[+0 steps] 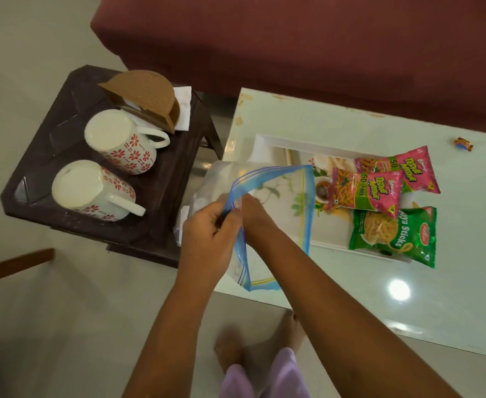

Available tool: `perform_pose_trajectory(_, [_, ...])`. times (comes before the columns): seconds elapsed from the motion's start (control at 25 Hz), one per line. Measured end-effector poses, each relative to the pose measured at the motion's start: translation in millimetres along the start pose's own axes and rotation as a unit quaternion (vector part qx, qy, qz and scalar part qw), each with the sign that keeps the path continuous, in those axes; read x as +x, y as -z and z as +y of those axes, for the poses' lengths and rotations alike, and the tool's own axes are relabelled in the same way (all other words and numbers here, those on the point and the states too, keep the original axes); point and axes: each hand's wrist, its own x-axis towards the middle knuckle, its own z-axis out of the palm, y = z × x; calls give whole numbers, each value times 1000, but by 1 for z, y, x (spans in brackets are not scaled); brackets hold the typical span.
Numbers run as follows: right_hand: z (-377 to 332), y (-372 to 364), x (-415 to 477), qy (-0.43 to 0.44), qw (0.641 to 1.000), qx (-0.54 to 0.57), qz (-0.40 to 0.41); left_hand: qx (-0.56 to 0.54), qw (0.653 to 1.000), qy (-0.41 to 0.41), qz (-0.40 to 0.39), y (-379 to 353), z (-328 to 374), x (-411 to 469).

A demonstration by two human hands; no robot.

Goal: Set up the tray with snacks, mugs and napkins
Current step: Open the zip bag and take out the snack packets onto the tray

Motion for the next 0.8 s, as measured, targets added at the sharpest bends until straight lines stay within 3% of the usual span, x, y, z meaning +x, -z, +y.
perform_pose_trajectory(0.04, [-3,14,-8,4,998,-62,-4,25,999,-14,30,0,0,0])
perform_pose_trajectory(0.12, [-1,40,-31,-29,996,-45,73,57,994,-33,85,-2,2,-1])
perform_pose_trajectory(0.24, [17,83,-81,-20,973,61,221,89,986,-47,134,-11,8,1])
perform_pose_trajectory(0.36, [63,102,-111,-48,948,182,256,128,978,-64,150,-20,14,6])
perform_pose_trajectory(0.44, [100,97,-120,-112,890,358,259,148,977,-75,133,-26,14,8])
perform_pose_trajectory(0.56, [143,69,-127,-193,751,599,201,173,974,-83,120,-33,14,10])
perform_pose_trajectory(0.8, [186,31,-129,-261,609,718,213,215,959,-139,125,-44,29,1])
